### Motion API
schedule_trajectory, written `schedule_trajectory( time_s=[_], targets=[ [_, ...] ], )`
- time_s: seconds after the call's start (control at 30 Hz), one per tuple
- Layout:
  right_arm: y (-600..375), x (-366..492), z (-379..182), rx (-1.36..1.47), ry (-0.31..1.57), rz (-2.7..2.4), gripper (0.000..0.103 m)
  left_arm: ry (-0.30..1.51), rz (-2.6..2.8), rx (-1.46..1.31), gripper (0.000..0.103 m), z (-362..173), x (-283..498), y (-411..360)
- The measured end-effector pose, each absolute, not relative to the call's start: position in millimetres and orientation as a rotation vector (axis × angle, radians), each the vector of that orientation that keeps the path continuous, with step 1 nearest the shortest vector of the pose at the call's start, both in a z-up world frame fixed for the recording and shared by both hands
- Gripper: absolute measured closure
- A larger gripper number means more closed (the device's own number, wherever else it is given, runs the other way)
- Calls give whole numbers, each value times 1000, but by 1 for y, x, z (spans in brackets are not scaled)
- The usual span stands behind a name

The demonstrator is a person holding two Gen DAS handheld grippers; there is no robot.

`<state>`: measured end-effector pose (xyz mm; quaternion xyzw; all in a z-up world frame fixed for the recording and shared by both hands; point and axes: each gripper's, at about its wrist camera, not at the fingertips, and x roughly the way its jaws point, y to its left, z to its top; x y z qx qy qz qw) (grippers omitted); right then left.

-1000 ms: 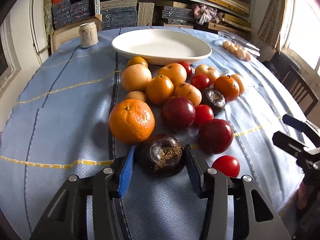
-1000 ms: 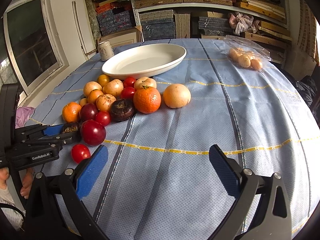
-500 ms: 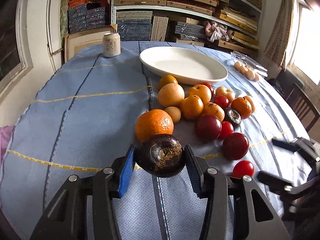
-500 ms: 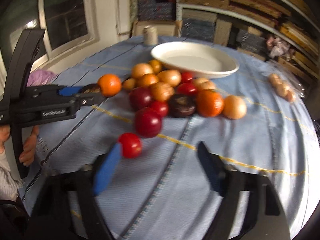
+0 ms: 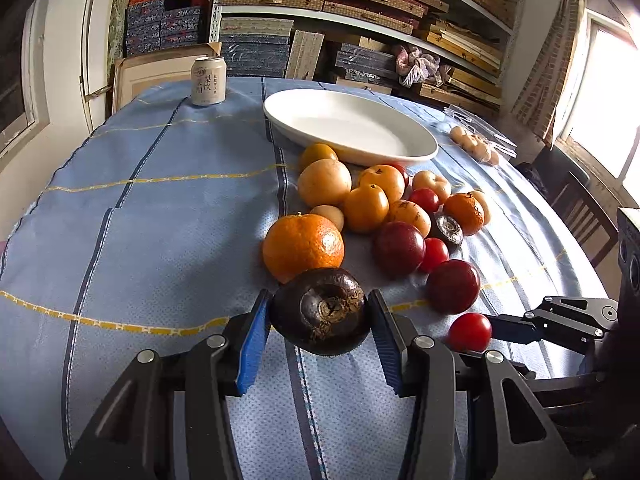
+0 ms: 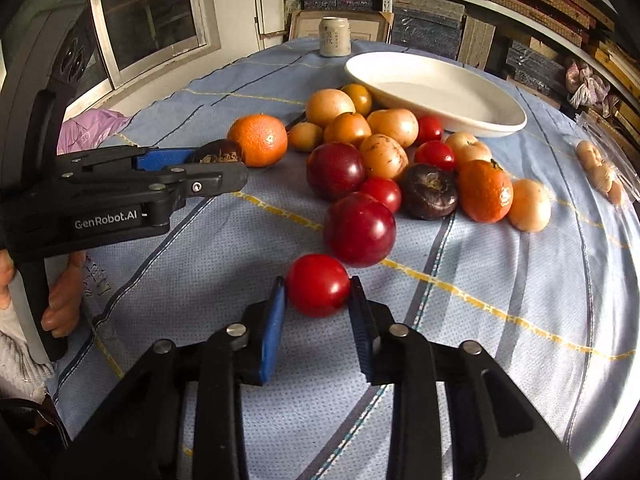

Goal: Organize fruits
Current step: 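Grasp the dark purple mangosteen with the left tool while the right tool grasps a red cherry tomato, then carry the mangosteen and tomato over the white plate while both tools open to release them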

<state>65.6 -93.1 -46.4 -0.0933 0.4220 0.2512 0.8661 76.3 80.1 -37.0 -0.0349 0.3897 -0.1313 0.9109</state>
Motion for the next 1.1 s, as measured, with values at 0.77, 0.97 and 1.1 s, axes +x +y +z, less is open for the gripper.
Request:
schedule_trajectory(
  time_s=[0.77,0.97,1.1],
  targets=[
    [-161,283,10,32,805,333,73,827,-224,-43,54,22,250,35],
    [-149,307,-8,-26,819,317,73,884,-220,-56,53,-2,284,28],
    [-148,308,-16,-64,819,301,61,884,-224,-65,48,-5,286,30]
  ],
)
